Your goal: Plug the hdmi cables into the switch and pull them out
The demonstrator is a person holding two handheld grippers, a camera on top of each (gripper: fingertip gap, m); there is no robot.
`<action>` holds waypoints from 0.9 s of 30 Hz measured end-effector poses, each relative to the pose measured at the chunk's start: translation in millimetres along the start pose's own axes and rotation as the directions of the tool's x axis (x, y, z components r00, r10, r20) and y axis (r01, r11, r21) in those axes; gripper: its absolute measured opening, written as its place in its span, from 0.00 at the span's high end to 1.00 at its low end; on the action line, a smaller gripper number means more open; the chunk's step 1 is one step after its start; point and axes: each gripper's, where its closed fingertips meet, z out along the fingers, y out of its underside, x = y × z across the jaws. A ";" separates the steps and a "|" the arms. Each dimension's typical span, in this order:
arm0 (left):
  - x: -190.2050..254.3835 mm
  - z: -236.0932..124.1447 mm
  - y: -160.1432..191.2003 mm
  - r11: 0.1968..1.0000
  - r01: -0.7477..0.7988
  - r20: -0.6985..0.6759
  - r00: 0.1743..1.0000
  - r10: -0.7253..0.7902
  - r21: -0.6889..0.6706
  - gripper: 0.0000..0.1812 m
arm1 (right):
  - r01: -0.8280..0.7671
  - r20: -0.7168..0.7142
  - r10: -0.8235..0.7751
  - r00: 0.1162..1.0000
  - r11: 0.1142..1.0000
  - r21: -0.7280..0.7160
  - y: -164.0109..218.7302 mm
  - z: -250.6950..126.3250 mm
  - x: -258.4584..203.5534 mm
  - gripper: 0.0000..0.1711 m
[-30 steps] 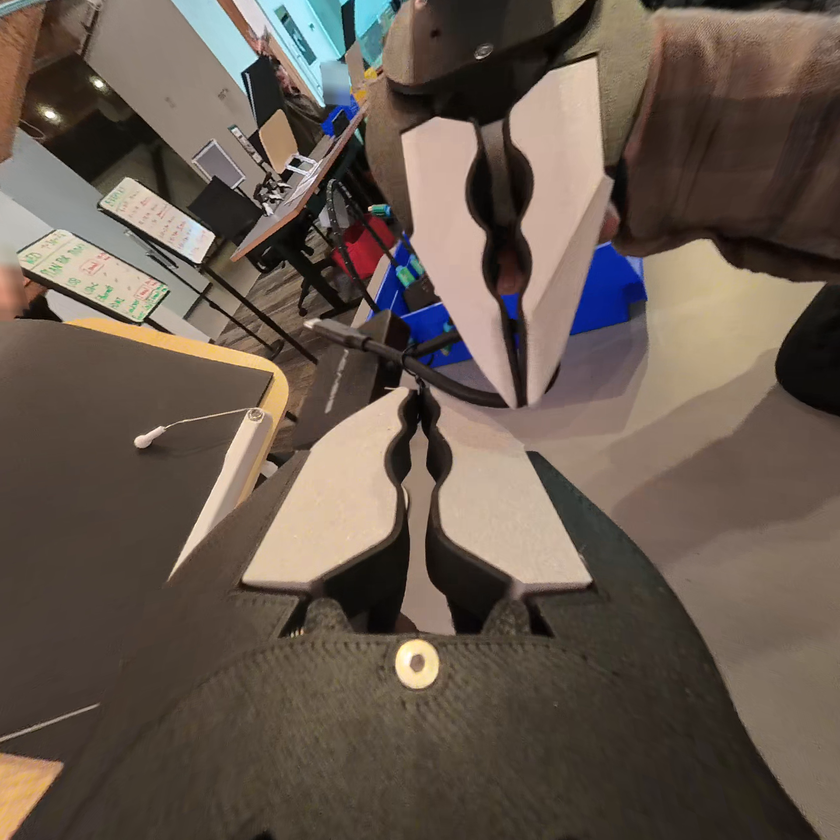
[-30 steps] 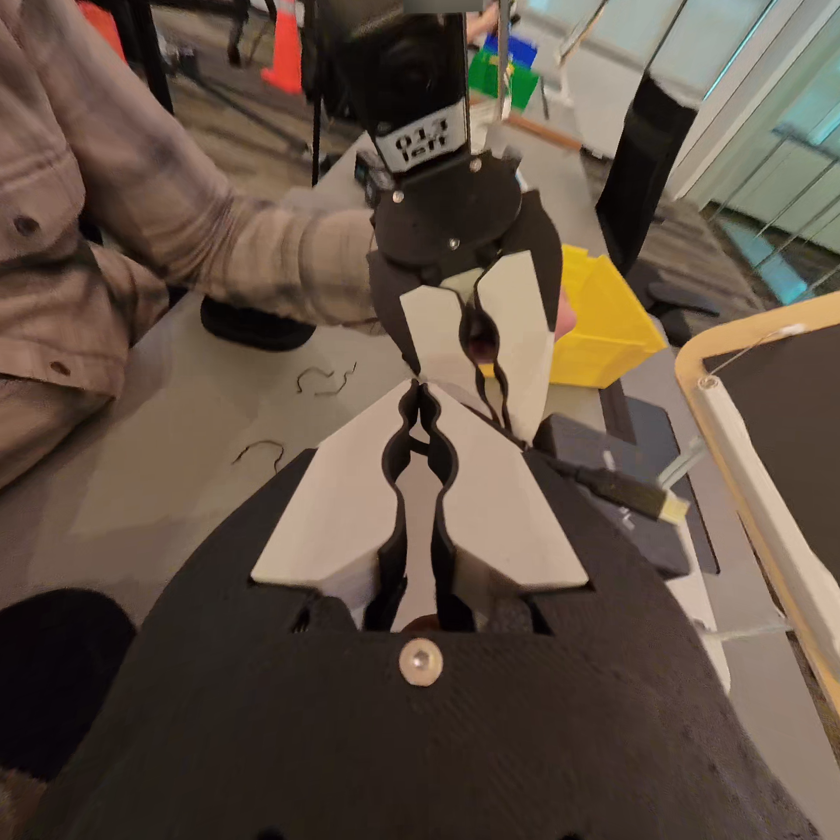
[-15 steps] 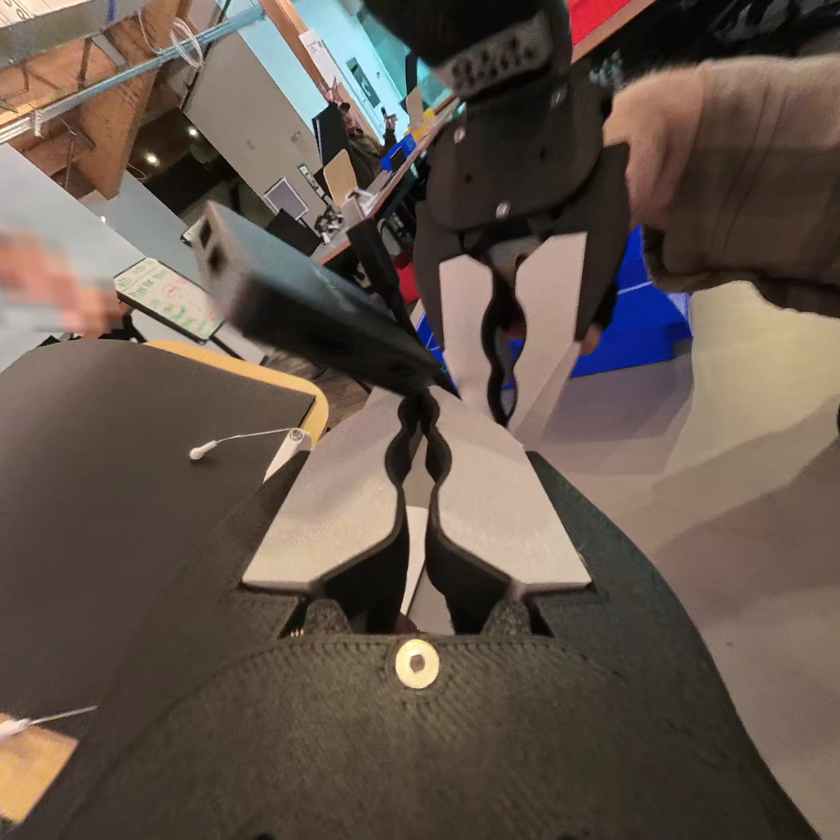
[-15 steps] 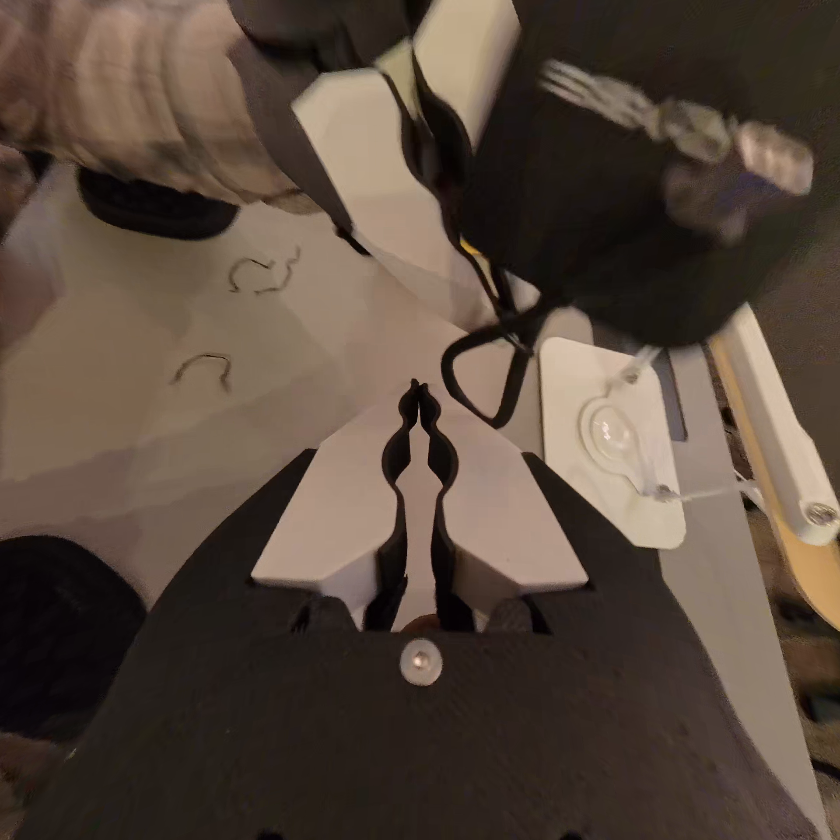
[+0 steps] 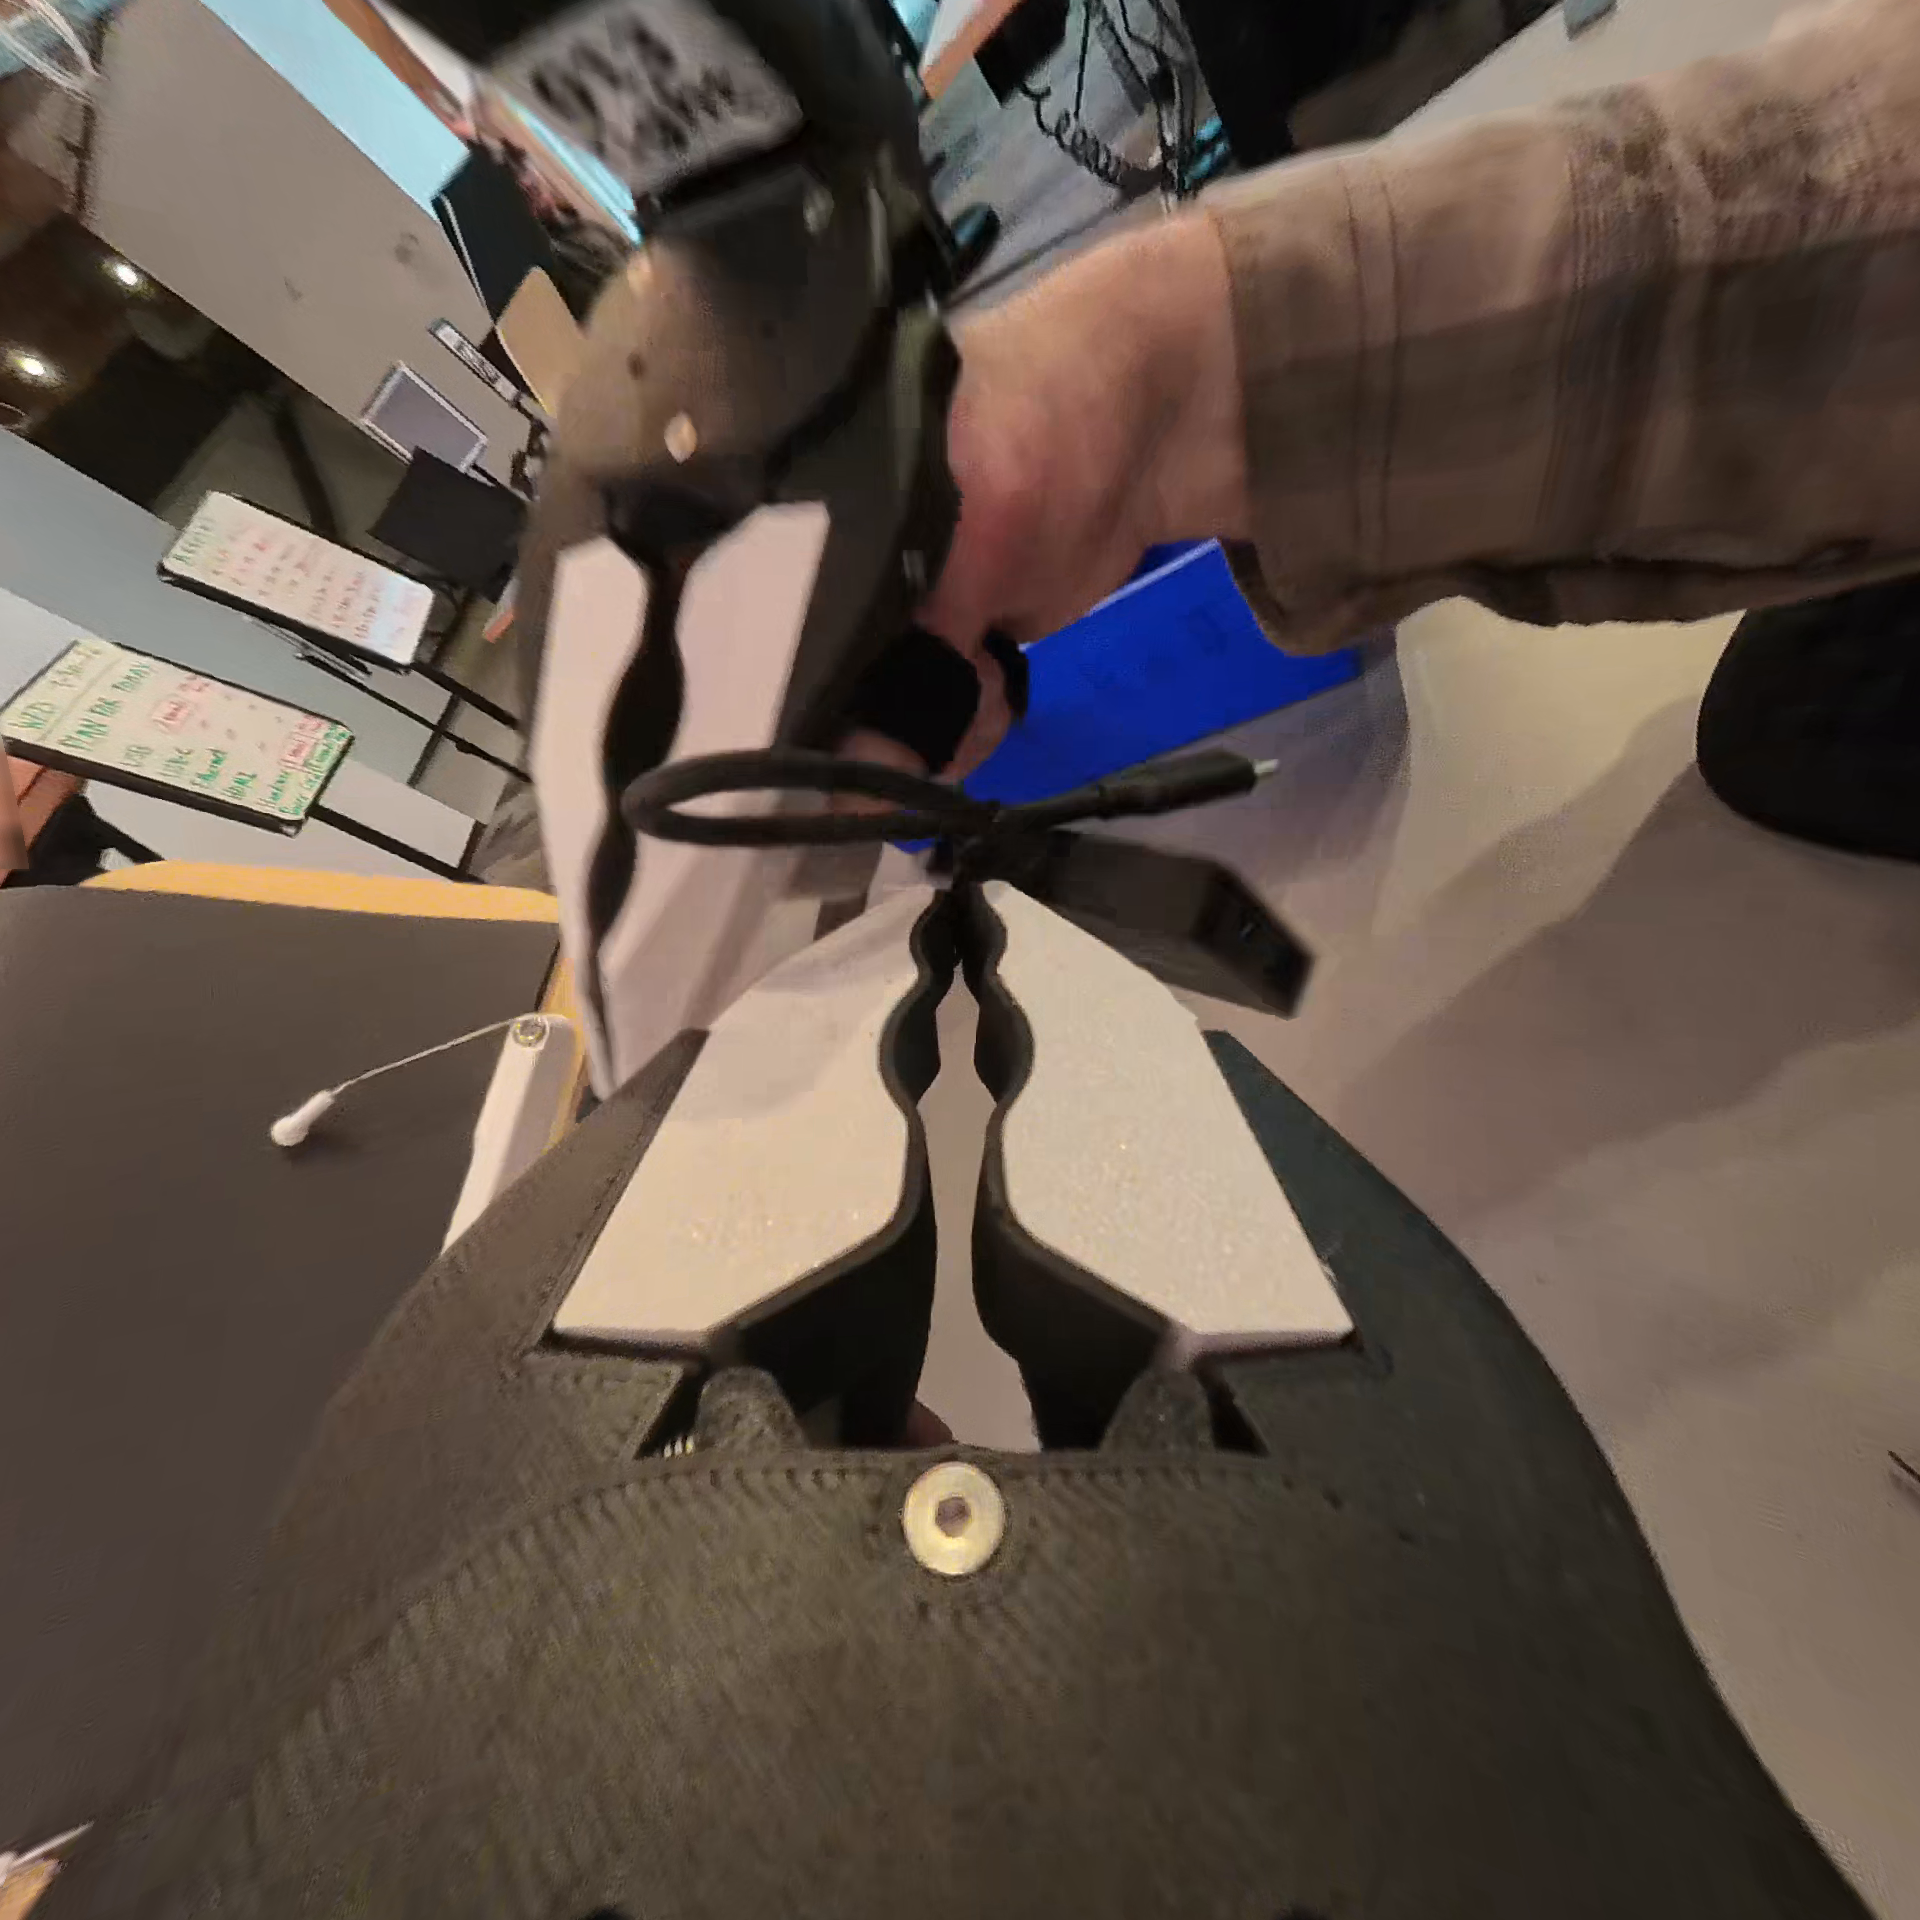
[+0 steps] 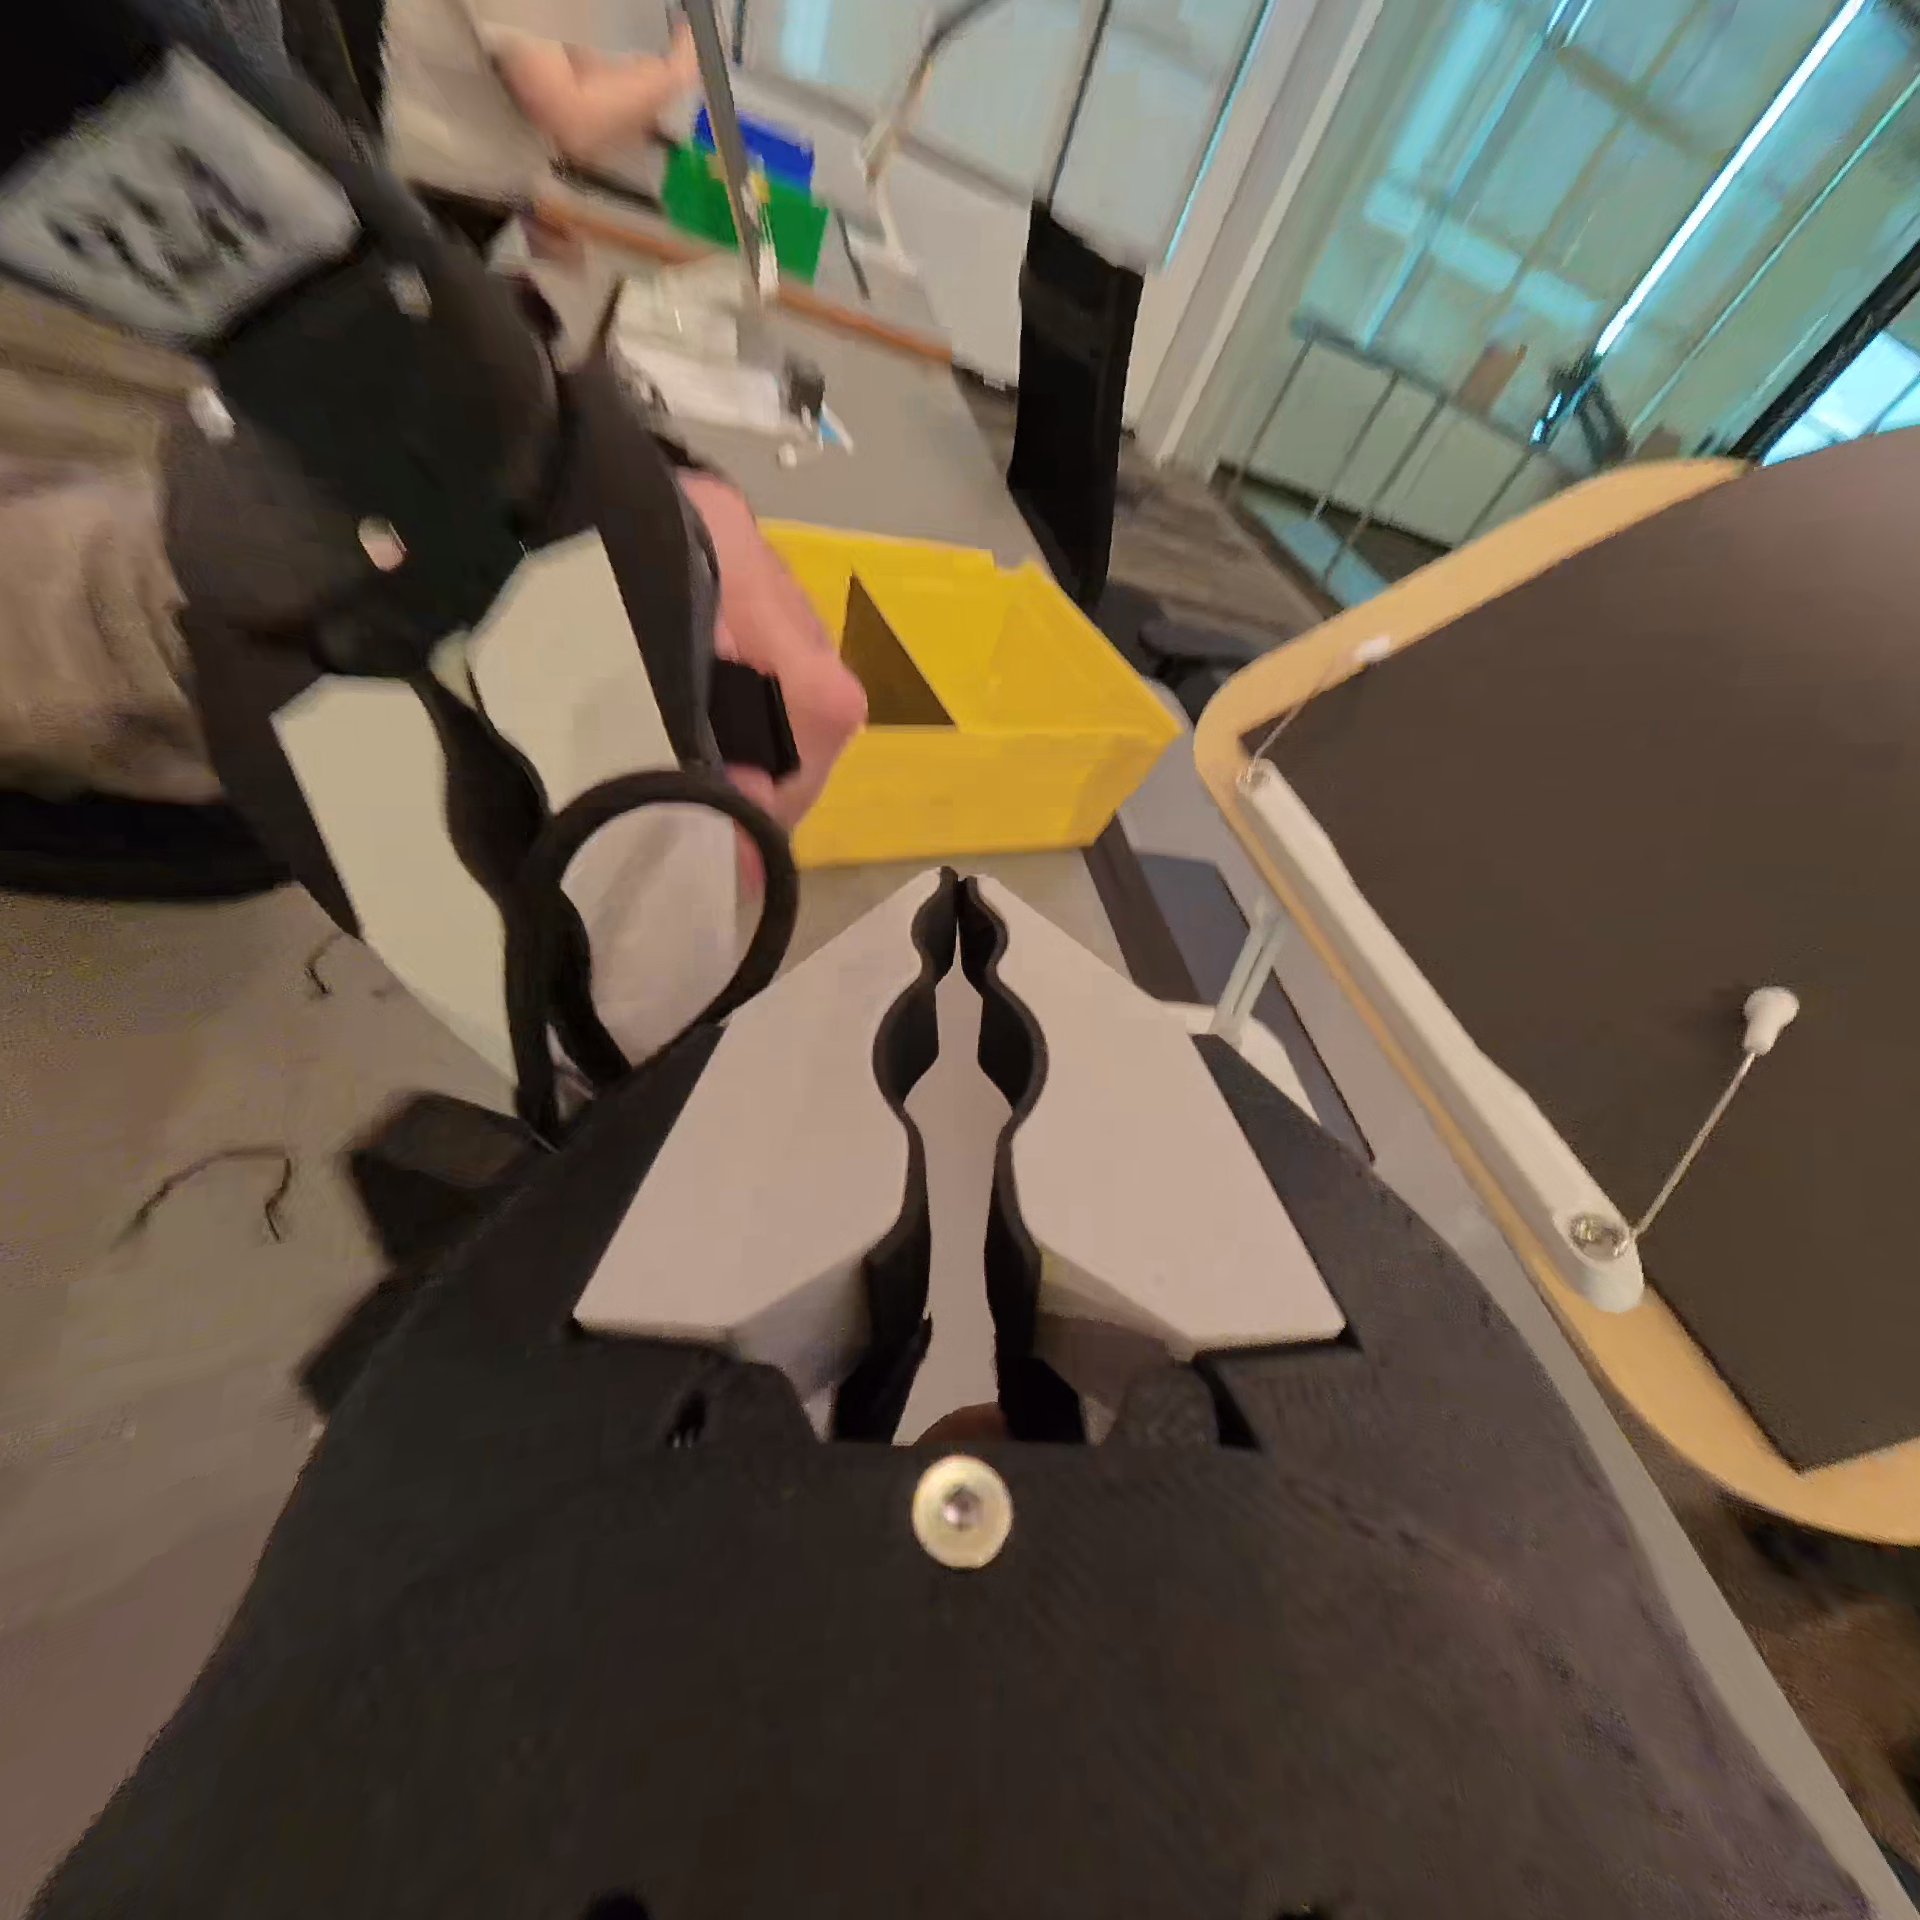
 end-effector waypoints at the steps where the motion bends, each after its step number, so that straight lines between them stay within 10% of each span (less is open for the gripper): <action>1: -0.9 1.6 3.6 1.000 -0.008 0.010 1.000 0.008 -0.018 0.99 | -0.003 0.010 0.003 1.000 0.999 0.034 -7.1 -3.1 -1.5 1.00; 12: -22.5 3.5 23.4 0.993 0.012 0.126 0.992 0.003 -0.118 0.99 | 0.081 0.236 -0.103 0.966 0.992 0.099 -34.6 -24.4 -52.7 1.00; 17: -35.0 1.3 28.0 0.992 0.075 0.178 0.982 -0.056 -0.105 0.99 | 0.131 0.352 -0.087 0.932 0.986 -0.102 -6.5 -22.6 -78.3 1.00; 27: -47.2 -12.1 8.1 0.996 0.082 0.233 0.969 -0.077 -0.015 0.99 | 0.107 0.227 -0.039 0.973 0.949 -0.297 38.8 -7.0 -47.9 1.00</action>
